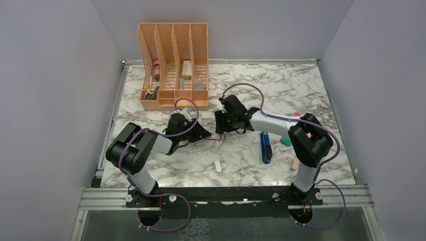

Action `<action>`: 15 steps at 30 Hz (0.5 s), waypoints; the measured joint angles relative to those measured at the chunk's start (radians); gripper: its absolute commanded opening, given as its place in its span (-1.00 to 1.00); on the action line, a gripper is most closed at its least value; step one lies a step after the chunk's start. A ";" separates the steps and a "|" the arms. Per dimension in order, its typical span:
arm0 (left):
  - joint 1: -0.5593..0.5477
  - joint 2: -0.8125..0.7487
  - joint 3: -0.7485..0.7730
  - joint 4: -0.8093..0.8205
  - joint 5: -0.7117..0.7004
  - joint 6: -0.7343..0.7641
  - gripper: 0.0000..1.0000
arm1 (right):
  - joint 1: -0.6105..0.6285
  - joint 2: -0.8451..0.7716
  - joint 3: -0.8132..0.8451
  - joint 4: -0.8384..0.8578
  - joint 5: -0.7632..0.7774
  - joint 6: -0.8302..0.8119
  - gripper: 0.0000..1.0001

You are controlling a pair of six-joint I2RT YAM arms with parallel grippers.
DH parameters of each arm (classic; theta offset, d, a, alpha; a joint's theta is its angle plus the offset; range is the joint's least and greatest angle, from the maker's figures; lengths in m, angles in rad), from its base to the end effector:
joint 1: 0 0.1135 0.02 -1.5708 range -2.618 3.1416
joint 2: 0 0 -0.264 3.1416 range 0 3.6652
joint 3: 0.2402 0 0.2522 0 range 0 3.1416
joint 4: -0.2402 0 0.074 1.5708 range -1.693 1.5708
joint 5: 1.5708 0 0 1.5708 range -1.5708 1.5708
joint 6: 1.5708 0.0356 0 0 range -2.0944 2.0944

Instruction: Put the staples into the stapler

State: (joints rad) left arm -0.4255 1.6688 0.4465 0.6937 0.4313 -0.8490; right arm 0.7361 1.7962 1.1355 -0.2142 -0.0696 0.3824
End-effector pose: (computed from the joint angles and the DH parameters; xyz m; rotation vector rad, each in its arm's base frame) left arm 0.2468 -0.1282 0.1129 -0.1981 2.2803 -1.1755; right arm 0.2795 0.2566 0.1838 -0.4765 2.4849 0.5615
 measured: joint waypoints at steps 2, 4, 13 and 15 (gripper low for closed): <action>0.000 0.000 0.000 0.000 0.000 0.002 -0.48 | 0.017 0.026 0.018 -0.034 0.037 0.035 0.01; 0.000 0.002 0.000 0.000 0.002 0.004 -0.50 | 0.028 0.043 0.032 -0.061 0.062 0.066 -0.04; 0.001 0.006 0.000 0.000 0.006 0.005 -0.54 | 0.046 0.050 0.039 -0.134 0.137 0.134 -0.17; 0.001 0.007 0.000 0.001 0.006 0.005 -0.54 | 0.047 0.049 0.039 -0.142 0.154 0.144 -0.21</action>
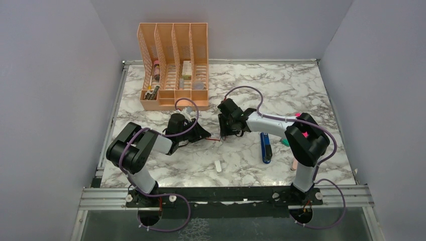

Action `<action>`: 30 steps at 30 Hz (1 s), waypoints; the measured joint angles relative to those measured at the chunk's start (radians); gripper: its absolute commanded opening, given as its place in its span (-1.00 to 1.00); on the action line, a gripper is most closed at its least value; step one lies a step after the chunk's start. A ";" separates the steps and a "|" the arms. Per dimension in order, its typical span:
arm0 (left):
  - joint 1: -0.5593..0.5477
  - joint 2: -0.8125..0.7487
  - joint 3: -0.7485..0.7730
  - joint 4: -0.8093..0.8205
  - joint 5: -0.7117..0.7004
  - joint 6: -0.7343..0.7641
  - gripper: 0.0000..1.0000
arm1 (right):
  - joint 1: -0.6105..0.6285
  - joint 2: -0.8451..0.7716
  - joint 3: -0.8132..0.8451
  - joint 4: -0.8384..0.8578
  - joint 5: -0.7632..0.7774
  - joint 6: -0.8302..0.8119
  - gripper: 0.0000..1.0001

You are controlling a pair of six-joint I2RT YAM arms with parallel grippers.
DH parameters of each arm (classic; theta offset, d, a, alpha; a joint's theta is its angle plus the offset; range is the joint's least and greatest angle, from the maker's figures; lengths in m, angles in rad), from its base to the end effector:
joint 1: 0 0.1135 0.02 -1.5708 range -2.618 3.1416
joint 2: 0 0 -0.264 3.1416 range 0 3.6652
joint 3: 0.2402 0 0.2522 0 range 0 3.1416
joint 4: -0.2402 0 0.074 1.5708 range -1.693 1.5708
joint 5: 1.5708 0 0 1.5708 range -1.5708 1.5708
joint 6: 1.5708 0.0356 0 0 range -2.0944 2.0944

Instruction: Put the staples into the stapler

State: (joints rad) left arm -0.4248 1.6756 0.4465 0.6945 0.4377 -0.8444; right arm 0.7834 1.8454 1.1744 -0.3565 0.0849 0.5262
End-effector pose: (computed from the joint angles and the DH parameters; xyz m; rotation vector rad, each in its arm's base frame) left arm 0.2468 -0.1282 0.1112 -0.1918 2.2869 -1.1772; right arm 0.2695 0.2641 0.1686 -0.3073 2.6197 0.3585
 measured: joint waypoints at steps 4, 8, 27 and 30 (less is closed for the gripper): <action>0.000 0.000 0.000 0.000 0.000 0.000 -0.55 | 0.001 0.000 0.000 -0.022 0.032 0.015 -0.31; 0.000 0.001 0.000 0.000 0.000 0.000 -0.55 | 0.001 -0.008 -0.001 -0.044 0.053 0.024 -0.43; 0.000 0.002 0.000 0.003 0.006 0.002 -0.71 | 0.001 -0.030 -0.042 -0.039 0.052 0.050 -0.98; 0.000 0.002 0.000 0.003 0.008 0.005 -0.80 | 0.001 -0.035 -0.047 -0.034 0.052 0.050 -0.98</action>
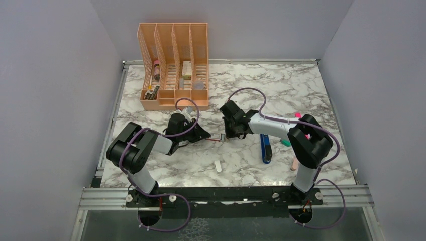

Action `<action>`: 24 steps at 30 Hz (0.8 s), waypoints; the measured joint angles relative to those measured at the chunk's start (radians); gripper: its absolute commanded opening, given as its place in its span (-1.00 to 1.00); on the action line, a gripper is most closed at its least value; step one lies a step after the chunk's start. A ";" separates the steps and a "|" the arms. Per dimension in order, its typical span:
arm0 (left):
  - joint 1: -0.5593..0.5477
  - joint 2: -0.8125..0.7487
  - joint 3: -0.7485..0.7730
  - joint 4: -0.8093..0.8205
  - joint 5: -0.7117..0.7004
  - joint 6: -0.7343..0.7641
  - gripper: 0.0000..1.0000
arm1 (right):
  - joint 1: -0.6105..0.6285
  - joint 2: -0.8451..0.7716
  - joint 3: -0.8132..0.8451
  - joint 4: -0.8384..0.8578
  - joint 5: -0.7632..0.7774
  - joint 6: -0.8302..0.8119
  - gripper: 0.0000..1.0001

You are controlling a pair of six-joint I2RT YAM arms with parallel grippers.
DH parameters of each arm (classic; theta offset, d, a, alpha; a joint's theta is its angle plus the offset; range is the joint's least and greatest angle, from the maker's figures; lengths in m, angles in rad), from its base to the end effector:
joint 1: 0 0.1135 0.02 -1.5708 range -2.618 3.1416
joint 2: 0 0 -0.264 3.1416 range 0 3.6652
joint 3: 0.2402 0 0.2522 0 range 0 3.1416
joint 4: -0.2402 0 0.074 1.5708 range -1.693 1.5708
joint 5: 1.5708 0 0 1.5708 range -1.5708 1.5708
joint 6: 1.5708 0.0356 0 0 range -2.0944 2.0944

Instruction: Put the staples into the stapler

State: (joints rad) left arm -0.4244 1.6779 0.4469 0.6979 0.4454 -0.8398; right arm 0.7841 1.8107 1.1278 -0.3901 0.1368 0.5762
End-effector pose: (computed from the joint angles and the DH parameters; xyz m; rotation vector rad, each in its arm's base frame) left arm 0.2469 -0.1284 0.1111 -0.1812 2.2862 -1.1829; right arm 0.2603 0.2528 0.1659 -0.2296 2.6468 0.2831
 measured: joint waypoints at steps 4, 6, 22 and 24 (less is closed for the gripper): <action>0.011 0.000 0.000 0.003 0.005 0.007 -0.84 | 0.000 -0.001 0.000 0.005 0.000 -0.003 -0.98; 0.022 0.000 0.000 0.003 0.008 0.012 -0.85 | -0.001 -0.001 0.000 0.011 0.000 -0.008 -0.98; 0.162 -0.001 0.000 0.003 0.023 0.057 -0.77 | -0.074 -0.014 0.000 0.086 -0.018 -0.114 -0.95; 0.182 -0.002 0.000 0.003 0.023 0.065 -0.75 | -0.095 -0.014 0.000 0.100 -0.029 -0.130 -0.93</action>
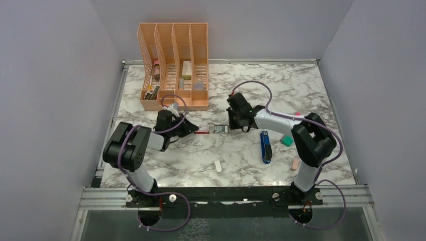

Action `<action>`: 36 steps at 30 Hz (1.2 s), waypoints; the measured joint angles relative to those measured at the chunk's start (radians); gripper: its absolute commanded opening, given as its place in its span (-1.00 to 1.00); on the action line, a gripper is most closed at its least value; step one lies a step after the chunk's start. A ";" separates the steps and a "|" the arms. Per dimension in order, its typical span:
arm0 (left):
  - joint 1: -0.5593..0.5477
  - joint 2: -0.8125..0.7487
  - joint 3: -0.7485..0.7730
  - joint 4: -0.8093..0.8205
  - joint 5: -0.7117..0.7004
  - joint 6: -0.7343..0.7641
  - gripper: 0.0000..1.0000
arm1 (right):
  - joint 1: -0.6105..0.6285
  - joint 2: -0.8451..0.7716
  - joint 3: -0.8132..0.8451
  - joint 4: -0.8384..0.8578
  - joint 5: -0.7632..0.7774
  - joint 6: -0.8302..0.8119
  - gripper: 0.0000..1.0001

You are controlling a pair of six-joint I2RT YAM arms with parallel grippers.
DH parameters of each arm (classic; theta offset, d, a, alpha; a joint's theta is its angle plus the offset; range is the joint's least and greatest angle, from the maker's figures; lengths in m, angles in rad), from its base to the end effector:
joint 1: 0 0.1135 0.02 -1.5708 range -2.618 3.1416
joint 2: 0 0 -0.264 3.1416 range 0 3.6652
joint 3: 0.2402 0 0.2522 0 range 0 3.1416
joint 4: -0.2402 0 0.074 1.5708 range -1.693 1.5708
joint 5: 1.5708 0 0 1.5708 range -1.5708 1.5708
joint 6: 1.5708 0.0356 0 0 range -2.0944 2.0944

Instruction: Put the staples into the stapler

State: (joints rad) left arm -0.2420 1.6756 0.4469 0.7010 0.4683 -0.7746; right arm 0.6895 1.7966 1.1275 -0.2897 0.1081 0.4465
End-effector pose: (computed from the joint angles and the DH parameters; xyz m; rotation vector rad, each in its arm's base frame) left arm 0.2657 -0.0822 0.1122 -0.2895 2.2126 -1.0789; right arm 0.2889 0.2332 0.1764 -0.2659 2.5378 0.3172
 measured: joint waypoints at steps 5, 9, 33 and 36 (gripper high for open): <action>0.051 -0.001 0.000 0.000 -0.001 0.018 -0.62 | -0.047 0.000 0.000 0.019 -0.023 -0.025 -0.82; 0.080 -0.002 0.000 -0.001 -0.002 0.024 -0.26 | -0.072 0.000 0.000 0.021 -0.024 -0.029 -0.40; 0.022 -0.500 0.193 -0.759 -0.296 0.143 0.37 | -0.121 -0.401 0.010 -0.190 0.085 -0.003 0.26; -0.011 -0.526 0.231 -0.823 -0.274 0.182 0.37 | -0.129 -0.404 0.087 -0.303 0.081 -0.003 0.52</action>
State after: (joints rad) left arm -0.2531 1.1500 0.6777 -0.1223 0.1944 -0.5926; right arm 0.5610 1.3922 1.2148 -0.5930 0.1890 0.4438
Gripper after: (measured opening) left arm 0.684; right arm 0.648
